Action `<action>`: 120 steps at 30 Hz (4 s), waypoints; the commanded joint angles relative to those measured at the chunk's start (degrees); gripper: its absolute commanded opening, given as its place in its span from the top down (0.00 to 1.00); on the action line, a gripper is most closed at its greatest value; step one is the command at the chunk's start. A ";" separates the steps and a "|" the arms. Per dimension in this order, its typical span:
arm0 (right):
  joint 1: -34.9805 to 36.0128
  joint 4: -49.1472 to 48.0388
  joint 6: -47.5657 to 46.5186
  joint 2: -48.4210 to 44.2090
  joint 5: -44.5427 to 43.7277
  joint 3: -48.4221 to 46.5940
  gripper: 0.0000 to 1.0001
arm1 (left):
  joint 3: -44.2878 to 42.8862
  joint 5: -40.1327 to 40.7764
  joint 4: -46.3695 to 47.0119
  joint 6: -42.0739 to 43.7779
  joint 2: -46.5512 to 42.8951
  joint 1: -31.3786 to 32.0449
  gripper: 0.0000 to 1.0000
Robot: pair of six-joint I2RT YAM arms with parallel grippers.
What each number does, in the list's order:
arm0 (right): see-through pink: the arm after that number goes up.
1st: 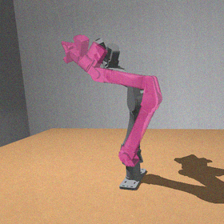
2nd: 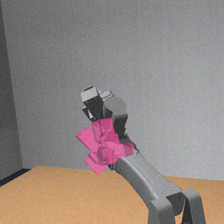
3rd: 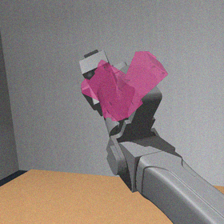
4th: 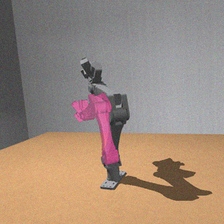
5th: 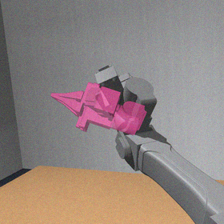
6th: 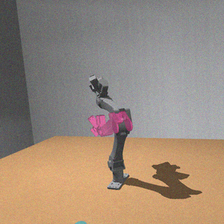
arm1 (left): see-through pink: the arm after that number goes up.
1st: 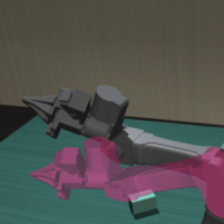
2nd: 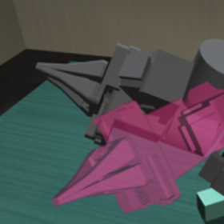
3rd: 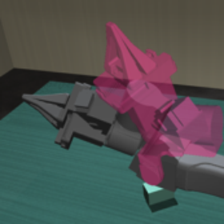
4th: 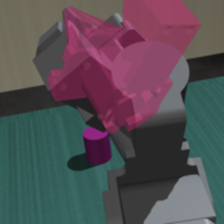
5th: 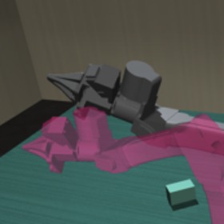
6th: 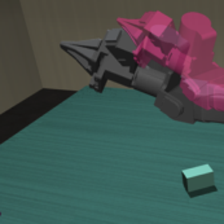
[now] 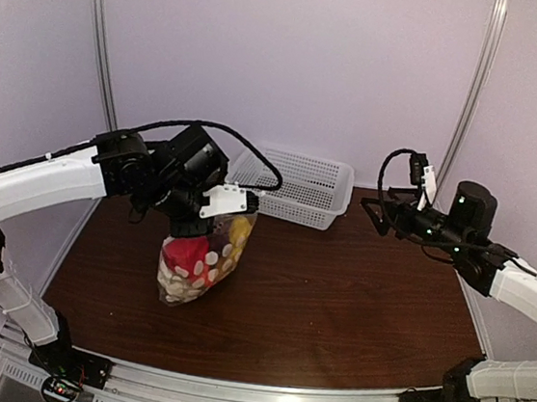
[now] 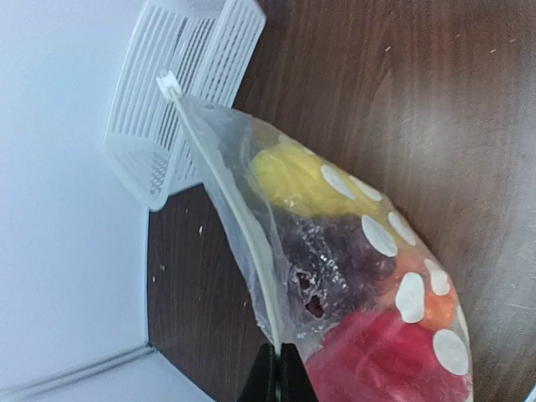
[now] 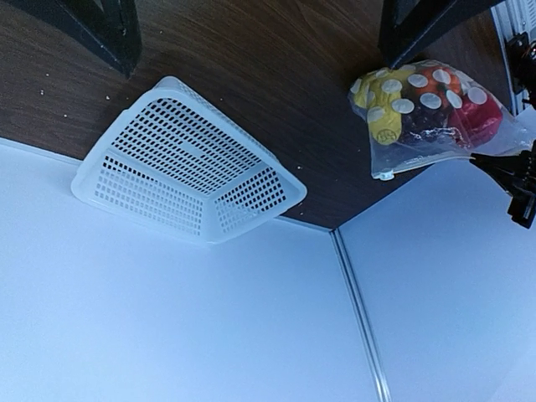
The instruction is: Open the zip-top bag and remove the fake food
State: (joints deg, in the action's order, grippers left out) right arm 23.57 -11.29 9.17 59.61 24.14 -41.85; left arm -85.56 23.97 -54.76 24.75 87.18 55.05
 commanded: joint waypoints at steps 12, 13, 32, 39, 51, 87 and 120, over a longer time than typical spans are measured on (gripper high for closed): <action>9.47 6.19 -10.87 -10.62 6.53 2.17 0.06 | 4.57 -27.01 27.01 17.77 -3.35 2.08 1.00; 10.03 6.30 -11.04 -10.75 6.57 2.34 0.08 | 5.17 -28.02 28.20 18.72 -3.45 2.04 1.00; 29.34 8.17 -18.92 -11.00 -2.21 7.61 0.25 | 17.96 -40.77 36.75 22.34 -10.75 1.98 1.00; 35.21 8.72 -16.59 -12.51 -6.26 9.64 0.33 | 20.59 -41.10 38.14 21.59 -12.51 2.02 1.00; 36.98 8.08 -16.85 -9.71 -10.44 10.74 0.80 | 23.06 -40.91 39.94 21.00 -13.51 1.97 1.00; 41.35 10.85 -19.69 -12.05 -17.66 6.96 1.00 | 2.85 -51.13 41.25 15.06 8.71 10.49 0.61; 42.70 13.84 -21.09 -12.95 -19.36 6.29 1.00 | -1.29 -52.48 38.60 17.53 12.70 10.60 0.61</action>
State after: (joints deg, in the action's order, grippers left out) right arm 65.73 3.75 -11.51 47.03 5.69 -33.52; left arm -84.47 -28.05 -16.73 42.24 98.63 65.47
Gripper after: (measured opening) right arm 0.002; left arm 0.378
